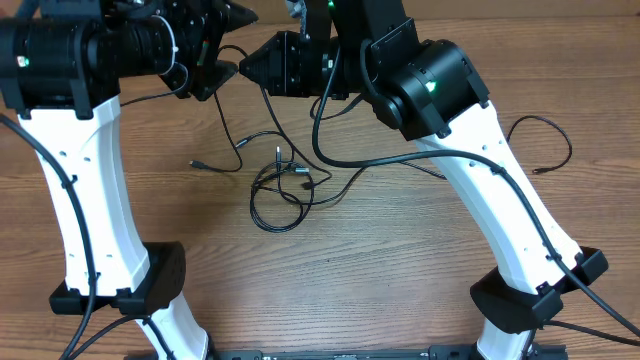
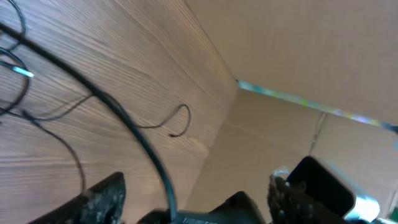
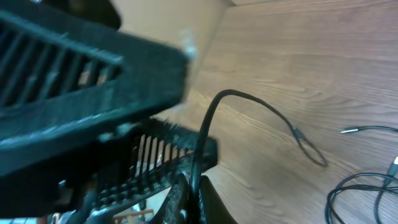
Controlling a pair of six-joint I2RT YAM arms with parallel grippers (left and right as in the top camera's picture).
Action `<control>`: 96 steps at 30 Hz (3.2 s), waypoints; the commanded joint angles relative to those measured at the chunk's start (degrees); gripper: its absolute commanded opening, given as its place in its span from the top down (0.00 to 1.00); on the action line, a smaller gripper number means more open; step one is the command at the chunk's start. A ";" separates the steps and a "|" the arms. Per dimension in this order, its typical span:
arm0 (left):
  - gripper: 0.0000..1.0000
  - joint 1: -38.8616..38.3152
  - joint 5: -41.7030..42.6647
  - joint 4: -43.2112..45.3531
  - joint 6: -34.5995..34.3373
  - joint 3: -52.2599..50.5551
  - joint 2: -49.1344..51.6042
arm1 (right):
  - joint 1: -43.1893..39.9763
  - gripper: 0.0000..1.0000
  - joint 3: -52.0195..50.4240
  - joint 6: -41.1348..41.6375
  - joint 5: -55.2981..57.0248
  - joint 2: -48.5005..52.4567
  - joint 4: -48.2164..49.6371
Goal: Untangle cables
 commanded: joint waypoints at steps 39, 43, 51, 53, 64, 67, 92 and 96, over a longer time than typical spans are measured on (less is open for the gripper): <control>0.96 -0.37 2.82 60.06 -13.53 0.00 1.01 | -25.22 0.06 0.07 -18.82 1.09 -1.49 -34.84; 0.96 -0.92 -3.91 58.23 -11.50 -0.31 1.70 | -24.65 0.05 0.07 -19.93 2.91 -1.49 -37.31; 0.96 -1.79 -14.91 59.34 -9.25 -0.35 8.13 | -20.70 0.05 0.07 -20.09 4.61 -1.49 -39.45; 0.96 -1.16 -15.61 61.61 -9.25 -0.35 10.32 | -19.30 0.05 0.04 -20.06 4.42 -1.49 -39.45; 0.96 13.60 -13.16 56.48 -3.91 -0.35 18.99 | -10.75 0.04 0.02 -20.09 4.11 -1.49 -39.43; 0.90 19.89 -14.75 52.28 3.91 -0.35 19.96 | -9.29 0.04 0.02 -20.06 4.28 -1.49 -39.45; 0.00 31.41 -21.27 24.46 39.26 -10.75 22.62 | -5.84 0.00 -0.02 -20.06 16.37 -1.44 -39.43; 0.00 25.92 -31.87 26.47 41.13 -15.02 23.10 | -6.80 0.00 -0.02 -20.04 20.68 -1.44 -39.43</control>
